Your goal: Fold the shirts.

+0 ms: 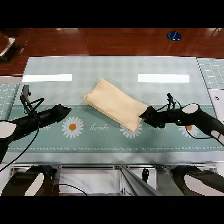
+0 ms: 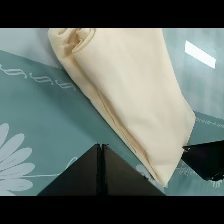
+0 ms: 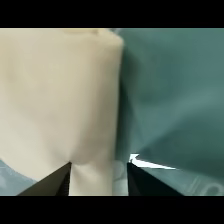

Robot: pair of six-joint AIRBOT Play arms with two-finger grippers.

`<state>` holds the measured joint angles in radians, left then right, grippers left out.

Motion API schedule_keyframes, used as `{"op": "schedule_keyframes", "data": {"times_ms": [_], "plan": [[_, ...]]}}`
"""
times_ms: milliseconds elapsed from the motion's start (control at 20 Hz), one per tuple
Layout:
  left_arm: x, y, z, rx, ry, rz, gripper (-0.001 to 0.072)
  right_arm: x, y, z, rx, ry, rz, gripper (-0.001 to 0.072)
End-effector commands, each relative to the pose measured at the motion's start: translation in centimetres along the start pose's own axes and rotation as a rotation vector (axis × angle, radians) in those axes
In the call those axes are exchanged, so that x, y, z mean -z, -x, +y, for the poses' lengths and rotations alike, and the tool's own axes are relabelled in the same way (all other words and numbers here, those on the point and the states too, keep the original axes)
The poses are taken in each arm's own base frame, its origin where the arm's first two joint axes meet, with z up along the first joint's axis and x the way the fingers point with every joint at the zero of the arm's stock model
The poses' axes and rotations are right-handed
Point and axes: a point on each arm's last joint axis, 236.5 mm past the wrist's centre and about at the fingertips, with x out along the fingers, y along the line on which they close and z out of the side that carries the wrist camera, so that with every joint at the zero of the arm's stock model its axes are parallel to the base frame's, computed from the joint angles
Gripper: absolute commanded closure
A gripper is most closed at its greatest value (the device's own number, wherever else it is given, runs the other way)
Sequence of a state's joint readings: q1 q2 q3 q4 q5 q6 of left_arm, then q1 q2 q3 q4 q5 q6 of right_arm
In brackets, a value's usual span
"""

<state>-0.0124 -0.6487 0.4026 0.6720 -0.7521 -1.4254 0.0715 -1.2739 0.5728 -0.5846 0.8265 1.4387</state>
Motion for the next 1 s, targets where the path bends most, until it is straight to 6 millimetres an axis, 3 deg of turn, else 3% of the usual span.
{"op": "schedule_keyframes", "data": {"times_ms": [0, 50, 100, 200, 300, 400, 500, 650, 800, 950], "plan": [[-0.2, 0.0, 0.1, -0.002, 0.0, -0.009, 0.0679, -0.5, -1.9, 1.6, -0.043, 0.034, 0.1, 0.031], [-0.4, 0.0, 0.1, -0.003, 0.0, -0.016, 0.0679, -0.6, -2.5, 2.0, -0.042, 0.053, 0.126, 0.0311], [-0.5, 0.0, 0.1, -0.004, 0.0, -0.023, 0.0679, -0.6, -3.0, 2.8, -0.047, 0.077, 0.146, 0.039], [-0.6, 0.0, 0.1, -0.004, 0.001, -0.026, 0.0679, -0.7, -3.6, 5.6, -0.08, 0.221, 0.153, 0.07], [-0.6, 0.0, 0.1, -0.004, 0.001, -0.025, 0.0679, -1.2, -3.0, 9.2, -0.116, 0.341, 0.138, 0.0695], [-0.7, 0.0, 0.1, -0.005, 0.0, -0.029, 0.0679, -2.1, -1.5, 14.2, -0.176, 0.447, 0.107, 0.0695], [-0.9, 0.0, 0.2, -0.007, 0.0, -0.037, 0.0679, -3.5, 1.1, 18.9, -0.185, 0.575, 0.058, 0.0695], [-0.8, 0.0, 0.2, -0.006, 0.0, -0.034, 0.0679, -7.4, 6.4, 22.6, -0.097, 0.674, -0.069, 0.0695], [-0.7, 0.0, 0.2, -0.006, 0.0, -0.032, 0.0679, -11.0, 13.2, 23.6, -0.031, 0.69, -0.171, 0.0695], [-0.7, 0.0, 0.2, -0.006, 0.0, -0.032, 0.0679, -13.8, 20.0, 22.1, -0.001, 0.628, -0.236, 0.0695]]}}
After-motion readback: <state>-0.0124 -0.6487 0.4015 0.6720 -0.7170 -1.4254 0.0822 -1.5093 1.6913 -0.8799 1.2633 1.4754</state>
